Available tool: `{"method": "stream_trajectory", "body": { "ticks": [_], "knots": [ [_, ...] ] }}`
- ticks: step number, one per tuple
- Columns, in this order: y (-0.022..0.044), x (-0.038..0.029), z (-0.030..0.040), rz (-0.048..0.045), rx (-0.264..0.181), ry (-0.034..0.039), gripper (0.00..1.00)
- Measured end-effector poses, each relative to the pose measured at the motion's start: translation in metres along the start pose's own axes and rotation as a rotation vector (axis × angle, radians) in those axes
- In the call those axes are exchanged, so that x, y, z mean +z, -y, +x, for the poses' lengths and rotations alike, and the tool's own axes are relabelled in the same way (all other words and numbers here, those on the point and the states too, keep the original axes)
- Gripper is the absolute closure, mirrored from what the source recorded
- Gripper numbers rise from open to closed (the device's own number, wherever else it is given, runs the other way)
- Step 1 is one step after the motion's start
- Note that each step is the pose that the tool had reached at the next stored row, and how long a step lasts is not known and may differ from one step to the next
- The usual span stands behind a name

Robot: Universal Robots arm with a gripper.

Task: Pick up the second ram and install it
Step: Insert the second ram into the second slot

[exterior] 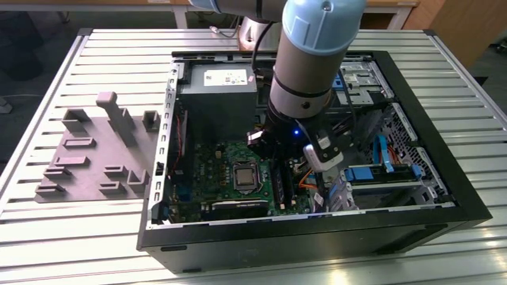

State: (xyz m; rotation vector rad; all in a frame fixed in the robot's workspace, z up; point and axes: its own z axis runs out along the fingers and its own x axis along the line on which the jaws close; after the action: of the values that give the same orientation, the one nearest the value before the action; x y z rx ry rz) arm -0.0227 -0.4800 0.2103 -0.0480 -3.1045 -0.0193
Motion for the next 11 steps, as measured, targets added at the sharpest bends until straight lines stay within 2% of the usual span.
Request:
{"method": "stream_trajectory", "body": {
  "ticks": [6,11],
  "knots": [
    [-0.0001,0.0005,0.0000,-0.0043,0.008,-0.0006,0.86],
    [-0.0001,-0.0019,0.0000,-0.0054,0.008,-0.0008,0.86]
  ]
}}
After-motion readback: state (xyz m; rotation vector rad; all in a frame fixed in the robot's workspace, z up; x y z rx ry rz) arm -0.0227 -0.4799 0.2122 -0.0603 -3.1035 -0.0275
